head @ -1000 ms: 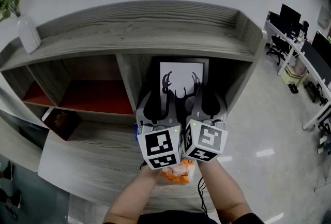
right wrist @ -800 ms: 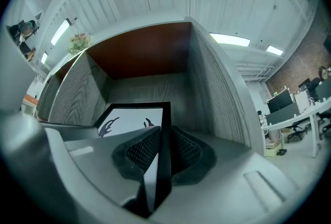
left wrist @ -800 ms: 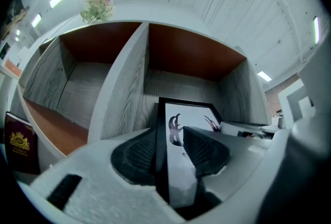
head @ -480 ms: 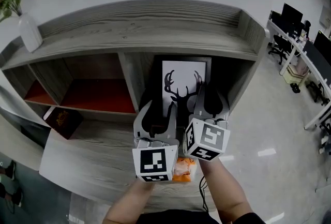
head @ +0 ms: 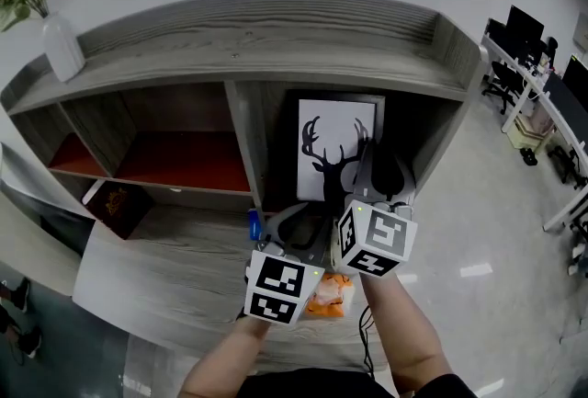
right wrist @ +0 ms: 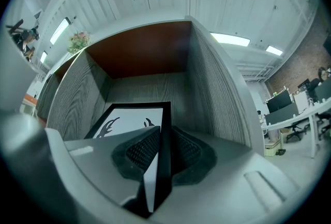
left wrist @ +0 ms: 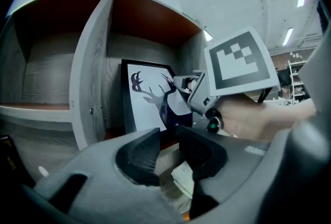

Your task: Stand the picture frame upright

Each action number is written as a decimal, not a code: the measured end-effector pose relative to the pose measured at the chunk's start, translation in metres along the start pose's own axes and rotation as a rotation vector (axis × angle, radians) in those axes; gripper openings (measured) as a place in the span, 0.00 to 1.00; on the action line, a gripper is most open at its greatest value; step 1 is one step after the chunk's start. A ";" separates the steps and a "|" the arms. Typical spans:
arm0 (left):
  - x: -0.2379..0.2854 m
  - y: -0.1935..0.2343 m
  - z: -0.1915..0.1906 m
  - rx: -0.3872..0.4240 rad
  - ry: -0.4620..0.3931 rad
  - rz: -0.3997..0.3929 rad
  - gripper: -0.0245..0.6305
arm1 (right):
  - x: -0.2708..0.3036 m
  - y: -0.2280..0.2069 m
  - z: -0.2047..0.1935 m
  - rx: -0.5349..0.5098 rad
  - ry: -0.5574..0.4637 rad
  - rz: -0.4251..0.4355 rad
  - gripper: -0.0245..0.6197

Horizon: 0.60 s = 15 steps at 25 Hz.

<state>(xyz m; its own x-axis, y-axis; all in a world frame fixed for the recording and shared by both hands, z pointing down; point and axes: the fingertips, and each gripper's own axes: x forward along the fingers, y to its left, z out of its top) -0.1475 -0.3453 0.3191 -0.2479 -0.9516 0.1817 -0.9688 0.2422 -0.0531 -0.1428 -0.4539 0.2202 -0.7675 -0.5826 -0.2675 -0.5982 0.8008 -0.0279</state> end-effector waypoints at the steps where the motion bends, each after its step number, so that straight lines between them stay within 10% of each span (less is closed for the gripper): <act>1: 0.001 0.002 0.000 0.004 0.002 0.006 0.19 | 0.000 0.001 0.000 -0.004 0.002 0.002 0.12; 15: 0.004 0.013 -0.001 -0.032 0.010 0.057 0.06 | -0.005 0.017 -0.002 -0.058 0.010 0.155 0.31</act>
<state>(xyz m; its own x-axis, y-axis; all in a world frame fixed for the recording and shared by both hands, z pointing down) -0.1606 -0.3457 0.3204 -0.3027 -0.9341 0.1895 -0.9527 0.3022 -0.0323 -0.1493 -0.4374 0.2228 -0.8537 -0.4541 -0.2551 -0.4844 0.8721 0.0689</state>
